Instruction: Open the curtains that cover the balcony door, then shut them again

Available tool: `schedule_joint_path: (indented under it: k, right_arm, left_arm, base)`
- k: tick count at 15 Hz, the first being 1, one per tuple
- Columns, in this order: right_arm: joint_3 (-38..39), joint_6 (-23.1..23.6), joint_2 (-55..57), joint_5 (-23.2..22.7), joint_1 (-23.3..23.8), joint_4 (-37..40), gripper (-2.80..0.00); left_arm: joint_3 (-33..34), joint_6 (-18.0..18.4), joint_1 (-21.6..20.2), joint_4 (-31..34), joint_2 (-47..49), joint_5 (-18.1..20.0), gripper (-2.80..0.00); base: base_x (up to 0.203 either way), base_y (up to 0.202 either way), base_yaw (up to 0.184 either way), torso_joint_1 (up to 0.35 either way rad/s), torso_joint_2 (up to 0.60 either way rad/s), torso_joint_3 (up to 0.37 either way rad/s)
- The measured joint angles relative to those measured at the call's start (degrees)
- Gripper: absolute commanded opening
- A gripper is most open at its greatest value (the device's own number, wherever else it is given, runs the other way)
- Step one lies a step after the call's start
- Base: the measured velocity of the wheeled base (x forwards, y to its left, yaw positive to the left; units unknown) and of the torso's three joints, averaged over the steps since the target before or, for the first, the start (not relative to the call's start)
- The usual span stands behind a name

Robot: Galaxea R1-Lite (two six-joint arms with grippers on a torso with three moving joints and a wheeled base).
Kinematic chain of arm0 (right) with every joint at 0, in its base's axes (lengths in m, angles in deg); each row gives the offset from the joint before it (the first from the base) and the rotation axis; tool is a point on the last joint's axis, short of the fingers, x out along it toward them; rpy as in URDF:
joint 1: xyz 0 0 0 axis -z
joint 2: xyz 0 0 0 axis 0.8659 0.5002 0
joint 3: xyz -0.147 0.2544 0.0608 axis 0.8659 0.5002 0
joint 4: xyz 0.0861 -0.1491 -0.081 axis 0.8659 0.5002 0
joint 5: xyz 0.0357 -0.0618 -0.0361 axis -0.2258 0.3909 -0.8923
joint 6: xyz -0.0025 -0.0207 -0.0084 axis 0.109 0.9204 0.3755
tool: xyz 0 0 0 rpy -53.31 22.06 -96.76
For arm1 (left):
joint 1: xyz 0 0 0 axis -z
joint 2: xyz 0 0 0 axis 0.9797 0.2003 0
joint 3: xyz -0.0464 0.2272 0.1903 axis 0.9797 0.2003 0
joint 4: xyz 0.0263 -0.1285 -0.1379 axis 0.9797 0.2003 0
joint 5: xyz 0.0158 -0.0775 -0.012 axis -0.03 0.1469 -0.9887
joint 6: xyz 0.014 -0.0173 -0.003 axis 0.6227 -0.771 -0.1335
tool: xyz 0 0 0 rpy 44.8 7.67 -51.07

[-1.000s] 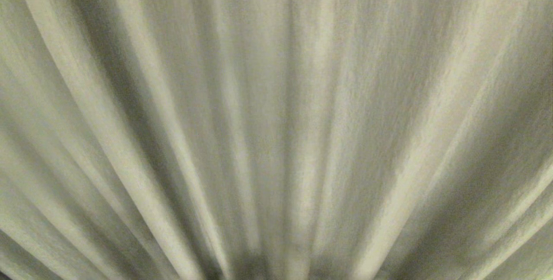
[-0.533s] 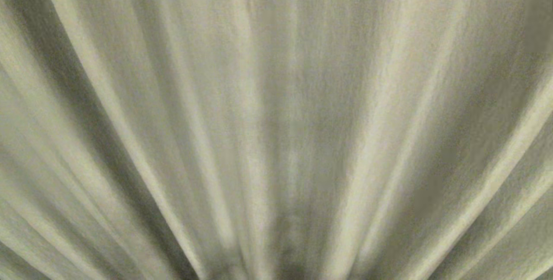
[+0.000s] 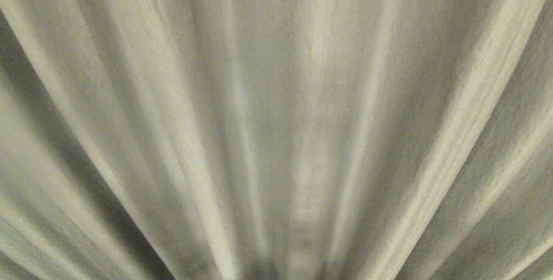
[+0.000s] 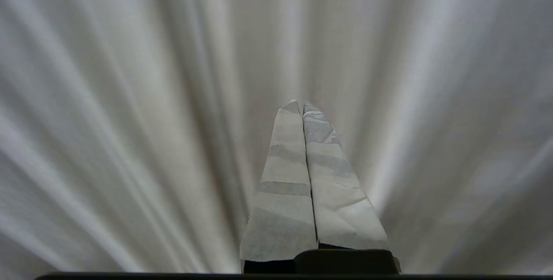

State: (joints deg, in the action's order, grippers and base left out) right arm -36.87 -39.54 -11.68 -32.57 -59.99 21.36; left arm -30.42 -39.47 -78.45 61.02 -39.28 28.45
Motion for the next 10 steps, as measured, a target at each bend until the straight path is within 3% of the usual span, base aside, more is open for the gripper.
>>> schedule_joint_path:
  k: [10]
  right_arm:
    - [0.00,-0.02,0.00,0.02,0.00,0.04,-2.80]
  left_arm:
    - [0.00,-0.72,0.00,-0.01,-0.02,-0.13,-2.80]
  base:
    - [0.000,-0.190,0.003,0.002,0.00,0.003]
